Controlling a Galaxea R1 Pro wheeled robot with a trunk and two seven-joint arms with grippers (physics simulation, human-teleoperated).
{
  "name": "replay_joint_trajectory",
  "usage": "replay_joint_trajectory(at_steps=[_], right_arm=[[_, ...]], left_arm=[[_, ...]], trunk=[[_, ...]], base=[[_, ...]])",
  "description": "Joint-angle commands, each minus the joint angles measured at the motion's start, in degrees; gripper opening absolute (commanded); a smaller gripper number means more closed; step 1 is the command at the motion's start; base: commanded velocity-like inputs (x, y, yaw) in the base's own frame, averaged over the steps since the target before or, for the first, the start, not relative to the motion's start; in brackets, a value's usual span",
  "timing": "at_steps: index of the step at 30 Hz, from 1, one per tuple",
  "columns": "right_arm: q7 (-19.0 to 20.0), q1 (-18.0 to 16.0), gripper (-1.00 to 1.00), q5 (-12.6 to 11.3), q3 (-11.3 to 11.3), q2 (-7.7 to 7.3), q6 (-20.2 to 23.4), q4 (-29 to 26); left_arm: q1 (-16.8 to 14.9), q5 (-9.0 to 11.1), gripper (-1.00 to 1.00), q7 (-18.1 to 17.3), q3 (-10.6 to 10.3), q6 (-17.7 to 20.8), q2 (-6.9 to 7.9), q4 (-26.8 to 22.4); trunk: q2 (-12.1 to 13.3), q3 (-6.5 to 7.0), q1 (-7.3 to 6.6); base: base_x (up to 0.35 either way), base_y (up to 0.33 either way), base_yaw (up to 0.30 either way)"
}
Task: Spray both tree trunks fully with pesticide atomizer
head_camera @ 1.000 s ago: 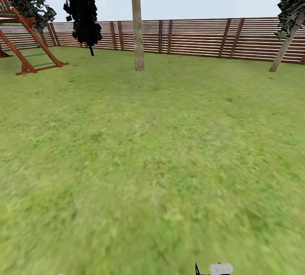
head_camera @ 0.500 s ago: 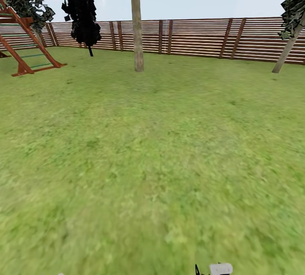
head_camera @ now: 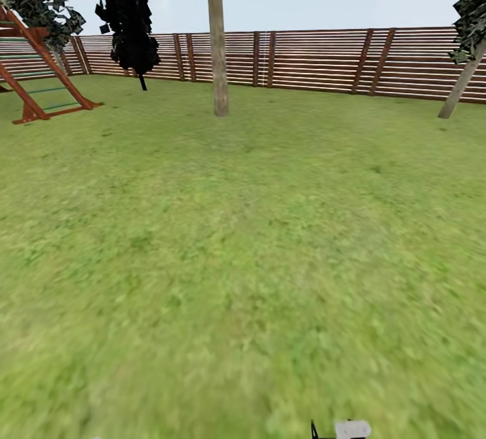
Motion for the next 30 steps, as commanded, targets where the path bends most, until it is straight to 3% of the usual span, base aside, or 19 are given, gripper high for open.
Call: replay_joint_trajectory(at_steps=[1,30], right_arm=[[0.00,0.00,1.00,0.00,0.00,0.00,-0.01,0.00],[0.04,0.00,1.00,0.00,0.06,0.00,-0.01,0.00]], left_arm=[[0.00,0.02,-1.00,0.00,0.02,0.00,0.00,0.01],[0.00,0.03,-1.00,0.00,0.02,0.00,0.00,0.03]], trunk=[[0.00,0.00,0.00],[0.00,0.00,0.00]], base=[[0.339,0.000,0.000],[0.338,0.000,0.000]])
